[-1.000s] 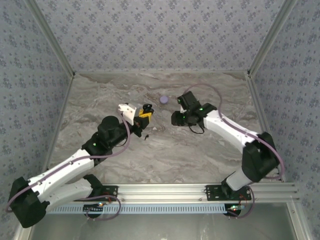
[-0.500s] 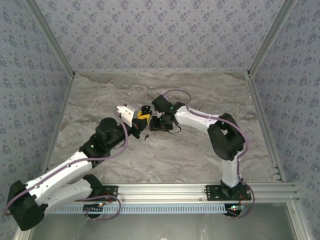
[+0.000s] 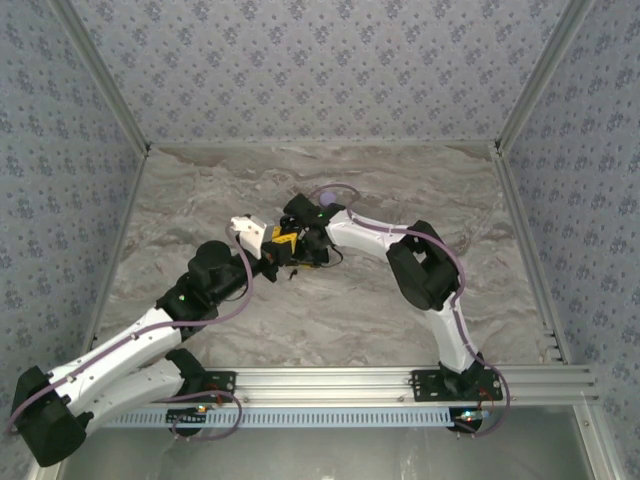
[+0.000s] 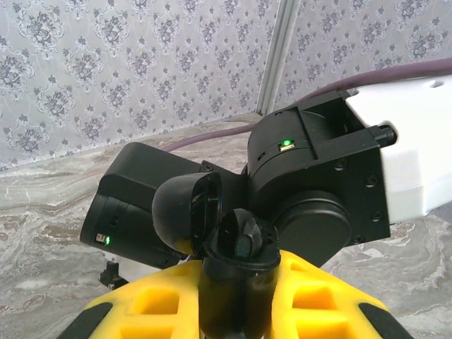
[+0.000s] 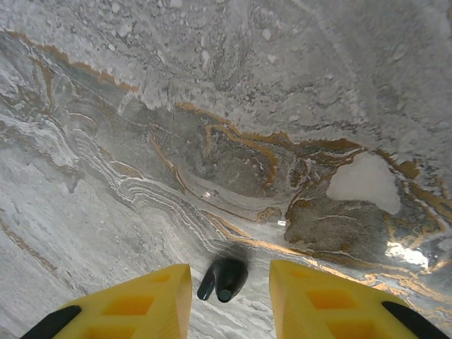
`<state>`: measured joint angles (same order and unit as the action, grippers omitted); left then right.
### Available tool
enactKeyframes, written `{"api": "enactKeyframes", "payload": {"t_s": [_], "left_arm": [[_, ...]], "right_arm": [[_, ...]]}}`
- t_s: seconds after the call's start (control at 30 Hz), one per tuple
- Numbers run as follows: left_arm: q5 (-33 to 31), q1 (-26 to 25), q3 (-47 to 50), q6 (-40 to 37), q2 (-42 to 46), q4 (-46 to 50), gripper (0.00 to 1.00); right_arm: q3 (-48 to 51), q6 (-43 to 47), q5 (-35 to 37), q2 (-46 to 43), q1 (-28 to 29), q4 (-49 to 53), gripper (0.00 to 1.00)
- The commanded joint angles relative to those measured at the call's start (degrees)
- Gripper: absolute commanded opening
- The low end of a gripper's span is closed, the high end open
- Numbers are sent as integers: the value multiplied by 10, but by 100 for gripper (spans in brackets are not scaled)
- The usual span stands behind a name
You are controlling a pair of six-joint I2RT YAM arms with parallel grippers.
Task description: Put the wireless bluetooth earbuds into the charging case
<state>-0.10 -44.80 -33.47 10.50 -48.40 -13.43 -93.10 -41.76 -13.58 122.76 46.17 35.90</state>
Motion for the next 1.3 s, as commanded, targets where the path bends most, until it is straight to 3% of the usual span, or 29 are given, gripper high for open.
{"api": "enactKeyframes", "payload": {"t_s": [0.0, 0.37, 0.73, 1.07, 1.27], "left_arm": [[-8, -4, 1, -6, 12, -14, 19], [-10, -4, 4, -4, 13, -17, 19], [-13, -4, 8, -5, 20, -14, 19], [-9, -4, 4, -1, 21, -15, 19], [-5, -4, 1, 0, 17, -15, 19]], "right_arm": [[-24, -14, 2, 19, 7, 40, 35], [-59, -9, 20, 52, 26, 75, 34], [-60, 8, 61, 60, 23, 105, 20], [47, 53, 74, -32, -27, 78, 16], [112, 159, 64, -91, -74, 82, 16]]}}
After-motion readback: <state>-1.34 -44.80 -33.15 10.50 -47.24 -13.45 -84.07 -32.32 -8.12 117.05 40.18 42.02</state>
